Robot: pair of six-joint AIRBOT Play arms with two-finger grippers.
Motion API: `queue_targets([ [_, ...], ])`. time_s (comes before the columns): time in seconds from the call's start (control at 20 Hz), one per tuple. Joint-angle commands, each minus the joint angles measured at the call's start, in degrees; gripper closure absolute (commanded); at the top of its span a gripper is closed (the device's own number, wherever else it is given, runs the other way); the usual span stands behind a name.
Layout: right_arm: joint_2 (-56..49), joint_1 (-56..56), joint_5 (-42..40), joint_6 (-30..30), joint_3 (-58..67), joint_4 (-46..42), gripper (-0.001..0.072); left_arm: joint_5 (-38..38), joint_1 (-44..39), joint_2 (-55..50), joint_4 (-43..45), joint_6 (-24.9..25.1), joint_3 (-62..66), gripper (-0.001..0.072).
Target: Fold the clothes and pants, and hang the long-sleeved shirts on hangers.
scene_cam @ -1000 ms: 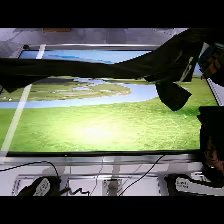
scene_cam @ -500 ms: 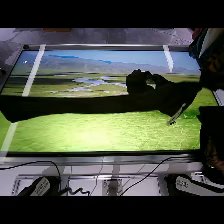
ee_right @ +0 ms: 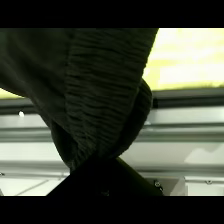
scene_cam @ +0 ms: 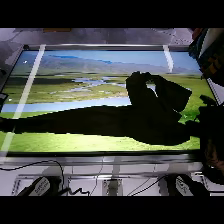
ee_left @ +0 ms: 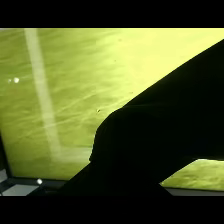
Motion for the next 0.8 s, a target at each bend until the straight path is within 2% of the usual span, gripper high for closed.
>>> queue_targets([
  [0.0, 3.02, 0.00, 1.51, -0.22, -5.53, -3.19, 0.0678, -2.23, 1.46, -0.83, 6.75, 2.99, -0.50, 0.0699],
  [0.1, 3.04, 0.00, 1.77, -0.20, -5.49, -3.26, 0.0679, -0.37, 2.97, -0.85, 10.71, 4.09, -0.15, 0.0699],
  [0.3, 3.06, 0.00, 2.27, -0.07, -5.49, -2.84, 0.0678, 12.13, 2.45, -0.90, 5.81, 4.07, 4.44, 0.0700],
  [0.45, 3.10, 0.00, -1.11, 1.46, -5.49, -2.82, 0.0678, 21.42, -3.08, -1.29, 1.90, 4.07, 9.01, 0.0701],
  [0.55, 3.10, 0.00, -3.28, 1.95, -5.49, -2.75, 0.0678, 21.66, -7.52, -2.95, 1.44, 4.04, 13.25, 0.0701],
  [0.65, 3.10, 0.00, -4.02, 2.95, -5.49, -2.80, 0.0678, 21.27, -9.97, -3.26, -3.19, 2.89, 15.37, 0.0701],
  [0.75, 3.10, 0.00, -3.93, 2.93, -5.49, -2.80, 0.0678, 12.46, -9.22, -3.26, -3.63, -3.39, 15.17, 0.0703],
])
